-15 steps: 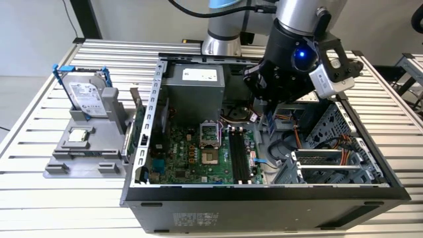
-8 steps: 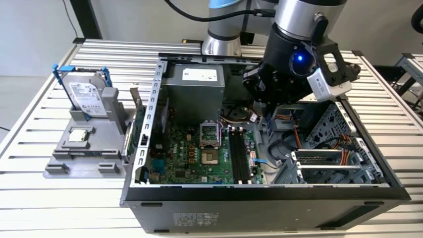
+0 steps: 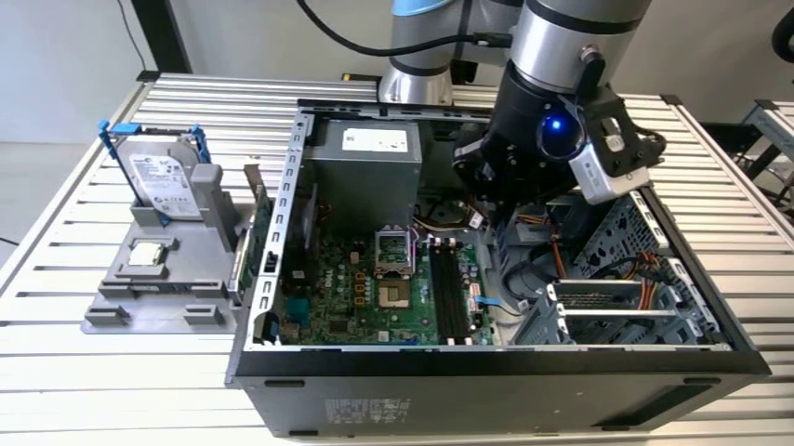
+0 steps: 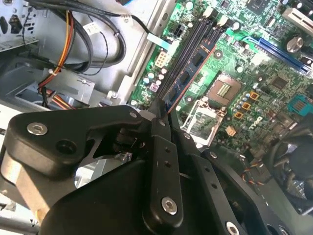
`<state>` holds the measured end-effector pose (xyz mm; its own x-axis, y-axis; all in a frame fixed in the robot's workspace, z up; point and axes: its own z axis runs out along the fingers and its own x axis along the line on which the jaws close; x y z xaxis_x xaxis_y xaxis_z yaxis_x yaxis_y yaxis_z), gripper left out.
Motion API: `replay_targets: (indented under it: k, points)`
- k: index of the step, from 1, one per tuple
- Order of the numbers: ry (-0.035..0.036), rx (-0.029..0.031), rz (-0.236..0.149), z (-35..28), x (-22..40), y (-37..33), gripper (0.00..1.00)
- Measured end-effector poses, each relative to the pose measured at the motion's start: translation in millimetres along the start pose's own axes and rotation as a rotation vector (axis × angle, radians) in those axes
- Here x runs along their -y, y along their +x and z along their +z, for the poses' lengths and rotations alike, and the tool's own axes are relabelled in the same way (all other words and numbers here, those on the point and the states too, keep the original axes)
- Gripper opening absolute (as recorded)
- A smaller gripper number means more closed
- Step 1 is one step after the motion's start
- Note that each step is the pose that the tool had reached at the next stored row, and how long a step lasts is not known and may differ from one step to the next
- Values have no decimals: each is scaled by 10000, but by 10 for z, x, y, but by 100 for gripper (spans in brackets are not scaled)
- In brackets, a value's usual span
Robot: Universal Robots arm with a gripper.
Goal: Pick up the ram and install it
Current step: 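Insert the ram into the slot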
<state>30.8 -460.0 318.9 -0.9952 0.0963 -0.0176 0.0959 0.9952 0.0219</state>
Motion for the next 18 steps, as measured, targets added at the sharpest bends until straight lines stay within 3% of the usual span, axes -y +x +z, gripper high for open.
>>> replay_targets:
  k: [12,18]
  points:
    - [-8,-11,-489,217,12,3,0]
    - [-13,-20,-656,326,72,1,0]
